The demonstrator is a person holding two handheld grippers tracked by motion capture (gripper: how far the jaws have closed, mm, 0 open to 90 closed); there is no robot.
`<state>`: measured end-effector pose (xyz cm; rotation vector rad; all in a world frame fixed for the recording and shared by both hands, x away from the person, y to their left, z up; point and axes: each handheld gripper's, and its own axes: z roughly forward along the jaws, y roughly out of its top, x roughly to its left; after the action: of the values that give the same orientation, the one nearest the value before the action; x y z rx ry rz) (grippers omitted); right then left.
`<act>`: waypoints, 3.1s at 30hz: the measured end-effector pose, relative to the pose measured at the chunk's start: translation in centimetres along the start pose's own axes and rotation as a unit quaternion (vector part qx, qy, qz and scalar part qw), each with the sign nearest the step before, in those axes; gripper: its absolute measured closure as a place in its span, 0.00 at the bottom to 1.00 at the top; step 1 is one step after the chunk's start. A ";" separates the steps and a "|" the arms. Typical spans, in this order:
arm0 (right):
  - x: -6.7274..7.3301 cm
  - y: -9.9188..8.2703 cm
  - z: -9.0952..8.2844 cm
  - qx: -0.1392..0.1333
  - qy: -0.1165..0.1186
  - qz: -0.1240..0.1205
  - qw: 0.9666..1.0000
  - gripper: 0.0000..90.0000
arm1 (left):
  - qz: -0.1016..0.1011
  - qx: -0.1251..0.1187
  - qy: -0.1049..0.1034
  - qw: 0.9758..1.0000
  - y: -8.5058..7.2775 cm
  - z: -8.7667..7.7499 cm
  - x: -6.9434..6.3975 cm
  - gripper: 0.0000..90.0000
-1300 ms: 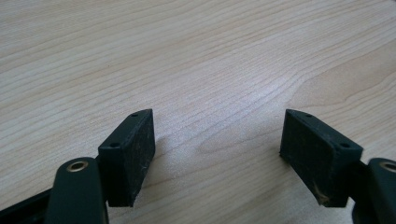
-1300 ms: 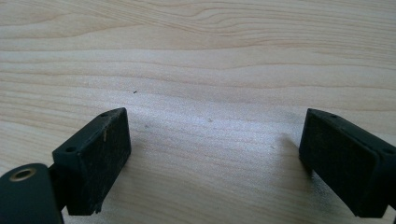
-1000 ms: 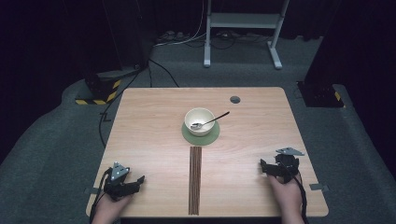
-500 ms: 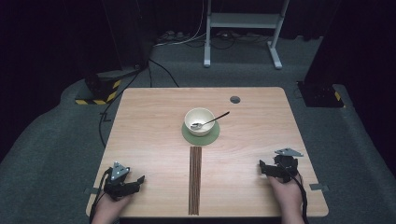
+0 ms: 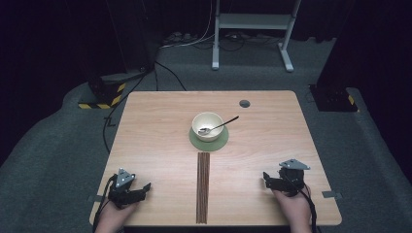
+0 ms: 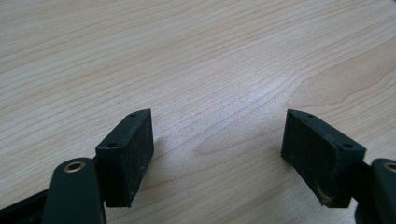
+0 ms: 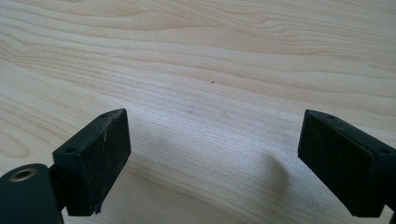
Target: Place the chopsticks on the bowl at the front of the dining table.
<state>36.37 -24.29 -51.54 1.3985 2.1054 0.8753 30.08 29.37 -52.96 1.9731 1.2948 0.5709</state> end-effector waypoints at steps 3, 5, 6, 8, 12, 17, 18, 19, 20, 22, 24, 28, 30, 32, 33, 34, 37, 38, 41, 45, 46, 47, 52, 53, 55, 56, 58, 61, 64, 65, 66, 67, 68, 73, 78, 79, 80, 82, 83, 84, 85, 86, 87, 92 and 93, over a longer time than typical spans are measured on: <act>0.2 0.0 -0.1 -0.003 0.000 -0.014 1.000 0.11 | 0.003 0.001 -0.001 1.000 0.0 0.0 0.0 0.27; 0.5 0.0 -0.2 0.003 0.003 -0.001 1.000 0.11 | 0.005 0.002 -0.001 1.000 0.0 0.0 0.0 0.27; 0.6 0.0 -0.2 0.009 0.007 0.008 1.000 0.10 | 0.006 0.002 -0.002 1.000 0.0 0.0 0.0 0.26; 0.7 0.0 -0.1 0.007 0.007 -0.002 1.000 0.10 | 0.007 0.004 -0.004 1.000 0.0 0.0 0.0 0.25; 1.1 0.1 -0.2 0.010 0.016 0.005 1.000 0.10 | 0.006 0.005 -0.002 1.000 0.0 0.0 -0.1 0.24; 1.4 0.3 -0.4 0.007 0.025 0.001 1.000 0.10 | 0.007 0.007 -0.007 1.000 0.1 0.1 -0.1 0.21; 1.5 0.4 -0.4 0.006 0.027 0.001 1.000 0.10 | 0.007 0.008 -0.006 1.000 0.1 0.1 -0.2 0.20; 1.5 0.5 -0.4 0.006 0.029 -0.001 1.000 0.10 | 0.008 0.009 -0.006 1.000 0.1 0.1 -0.2 0.19; 1.7 0.6 -0.4 0.003 0.028 0.001 1.000 0.10 | 0.008 0.009 -0.006 1.000 0.1 0.1 -0.2 0.18; 1.8 0.8 -0.3 0.007 0.033 -0.002 0.999 0.10 | 0.008 0.009 -0.006 1.000 0.1 0.2 -0.2 0.17; 2.0 1.0 -0.2 0.006 0.039 0.007 0.999 0.10 | 0.009 0.009 -0.006 1.000 0.1 0.2 -0.2 0.17; 2.5 1.6 0.0 0.015 0.059 0.014 0.998 0.10 | 0.009 0.009 -0.009 1.000 0.1 0.2 -0.2 0.16; 2.9 1.9 0.2 0.013 0.069 0.007 0.998 0.10 | 0.010 0.010 -0.008 1.000 0.1 0.2 -0.2 0.16; 3.6 2.1 0.4 0.011 0.075 -0.002 0.997 0.10 | 0.013 0.012 -0.009 1.000 0.1 0.2 -0.1 0.16; 3.9 2.2 0.6 0.011 0.075 -0.011 0.997 0.10 | 0.013 0.014 -0.009 1.000 0.1 0.1 -0.1 0.16; 4.3 2.3 0.8 0.014 0.076 -0.018 0.997 0.10 | 0.011 0.014 -0.009 1.000 0.1 0.1 -0.1 0.16; 5.3 2.4 1.2 0.010 0.079 -0.037 0.996 0.11 | 0.011 0.012 -0.010 1.000 0.1 0.2 -0.1 0.16; 5.6 2.5 1.3 0.009 0.081 -0.040 0.996 0.11 | 0.011 0.012 -0.010 1.000 0.1 0.2 -0.1 0.16; 6.5 2.7 1.6 0.002 0.083 -0.058 0.995 0.11 | 0.009 0.012 -0.011 1.000 0.1 0.2 -0.1 0.16; 7.5 3.3 1.8 0.001 0.086 -0.069 0.994 0.11 | 0.009 0.012 -0.012 1.000 0.1 0.2 -0.1 0.16; 7.7 3.4 1.9 0.001 0.089 -0.069 0.994 0.11 | 0.009 0.012 -0.012 1.000 0.1 0.2 -0.1 0.16; 7.9 3.6 2.0 0.002 0.091 -0.069 0.993 0.11 | 0.010 0.012 -0.012 1.000 0.1 0.2 -0.1 0.16; 8.8 4.4 2.4 0.008 0.101 -0.068 0.993 0.12 | 0.011 0.013 -0.013 1.000 0.1 0.2 -0.1 0.16; 8.9 4.5 2.5 0.009 0.104 -0.066 0.992 0.12 | 0.010 0.013 -0.013 1.000 0.1 0.2 -0.1 0.16; 9.3 4.8 2.7 0.010 0.111 -0.069 0.991 0.14 | 0.011 0.013 -0.013 1.000 0.1 0.2 -0.1 0.15; 9.5 4.9 2.8 0.013 0.111 -0.071 0.991 0.14 | 0.010 0.013 -0.013 1.000 0.1 0.2 -0.1 0.16; 9.8 5.0 3.1 0.019 0.114 -0.074 0.991 0.14 | 0.011 0.013 -0.014 1.000 0.1 0.2 -0.1 0.15; 10.2 5.2 3.5 0.027 0.114 -0.078 0.990 0.15 | 0.013 0.013 -0.016 1.000 0.1 0.2 -0.1 0.15; 10.8 5.4 3.7 0.027 0.112 -0.079 0.990 0.18 | 0.013 0.014 -0.017 1.000 0.2 0.2 -0.1 0.15; 11.0 5.5 3.8 0.025 0.110 -0.083 0.990 0.20 | 0.013 0.013 -0.017 1.000 0.2 0.3 -0.1 0.14; 11.2 5.5 3.8 0.026 0.109 -0.085 0.990 0.20 | 0.013 0.013 -0.017 1.000 0.1 0.3 -0.1 0.14; 11.4 5.6 4.0 0.028 0.110 -0.085 0.990 0.21 | 0.013 0.013 -0.017 1.000 0.2 0.3 -0.1 0.14; 11.6 5.7 4.1 0.029 0.109 -0.084 0.990 0.23 | 0.013 0.013 -0.017 1.000 0.1 0.3 -0.1 0.14; 12.5 6.2 4.3 0.020 0.099 -0.085 0.991 0.35 | 0.014 0.013 -0.017 1.000 0.1 0.3 -0.1 0.14; 13.5 6.8 4.7 0.015 0.109 -0.094 0.989 0.45 | 0.016 0.014 -0.018 1.000 0.2 0.3 -0.1 0.14; 13.7 7.0 4.8 0.012 0.110 -0.097 0.989 0.47 | 0.016 0.014 -0.018 1.000 0.2 0.3 -0.1 0.14; 13.9 7.1 4.8 0.011 0.109 -0.099 0.989 0.49 | 0.017 0.014 -0.018 1.000 0.2 0.3 -0.1 0.14; 14.3 7.4 4.9 0.009 0.105 -0.099 0.989 0.56 | 0.015 0.013 -0.018 1.000 0.2 0.3 -0.1 0.14; 14.5 7.5 5.0 0.004 0.109 -0.102 0.989 0.59 | 0.016 0.014 -0.018 1.000 0.2 0.3 -0.1 0.14; 14.7 7.6 5.1 0.002 0.113 -0.102 0.988 0.60 | 0.016 0.014 -0.018 1.000 0.2 0.3 -0.1 0.14; 14.7 7.6 5.1 0.002 0.113 -0.102 0.988 0.60 | 0.016 0.014 -0.018 1.000 0.2 0.3 -0.1 0.14; 15.2 7.8 5.3 0.003 0.115 -0.107 0.988 0.64 | 0.016 0.014 -0.018 1.000 0.2 0.3 -0.1 0.14; 15.4 7.9 5.4 0.003 0.117 -0.108 0.987 0.65 | 0.016 0.014 -0.018 1.000 0.2 0.3 -0.1 0.14; 16.5 8.1 5.6 -0.005 0.120 -0.122 0.985 0.74 | 0.016 0.013 -0.018 1.000 0.2 0.3 -0.1 0.14; 16.7 8.1 5.6 -0.005 0.121 -0.122 0.985 0.76 | 0.016 0.014 -0.018 1.000 0.2 0.3 -0.1 0.14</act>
<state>39.04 -5.13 -50.04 1.0408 2.3867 0.9924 30.32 29.15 -53.00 2.0204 1.2576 0.5333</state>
